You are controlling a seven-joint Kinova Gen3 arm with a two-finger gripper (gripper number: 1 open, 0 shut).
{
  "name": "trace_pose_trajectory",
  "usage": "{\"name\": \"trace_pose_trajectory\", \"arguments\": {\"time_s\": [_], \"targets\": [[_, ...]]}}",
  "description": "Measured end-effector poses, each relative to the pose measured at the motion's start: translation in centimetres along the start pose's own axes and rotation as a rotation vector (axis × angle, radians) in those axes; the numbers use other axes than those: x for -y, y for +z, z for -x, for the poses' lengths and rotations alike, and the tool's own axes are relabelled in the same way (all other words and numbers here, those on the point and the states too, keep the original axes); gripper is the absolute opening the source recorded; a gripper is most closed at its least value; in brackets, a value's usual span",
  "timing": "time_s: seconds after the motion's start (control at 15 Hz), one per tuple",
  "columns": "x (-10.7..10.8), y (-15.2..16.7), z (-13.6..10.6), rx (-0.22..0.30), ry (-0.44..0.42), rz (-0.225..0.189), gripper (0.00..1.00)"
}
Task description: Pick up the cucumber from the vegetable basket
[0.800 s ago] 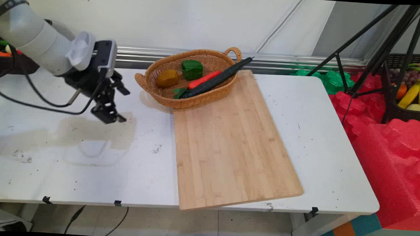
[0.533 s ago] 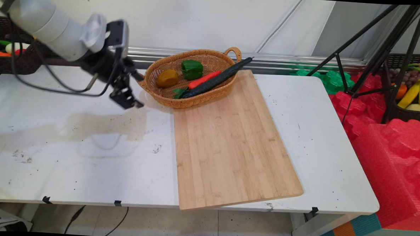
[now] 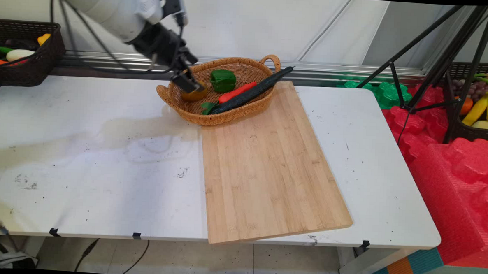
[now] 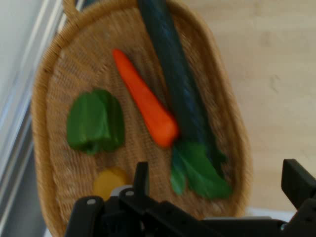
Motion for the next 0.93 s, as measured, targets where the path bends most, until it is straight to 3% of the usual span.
{"name": "trace_pose_trajectory", "arguments": {"time_s": [0.33,0.93], "targets": [[1.6,4.2,-2.7,-0.019,-0.043,-0.012,1.00],[4.0,13.6,-5.1,-0.009,-0.112,0.038,1.00]]}}
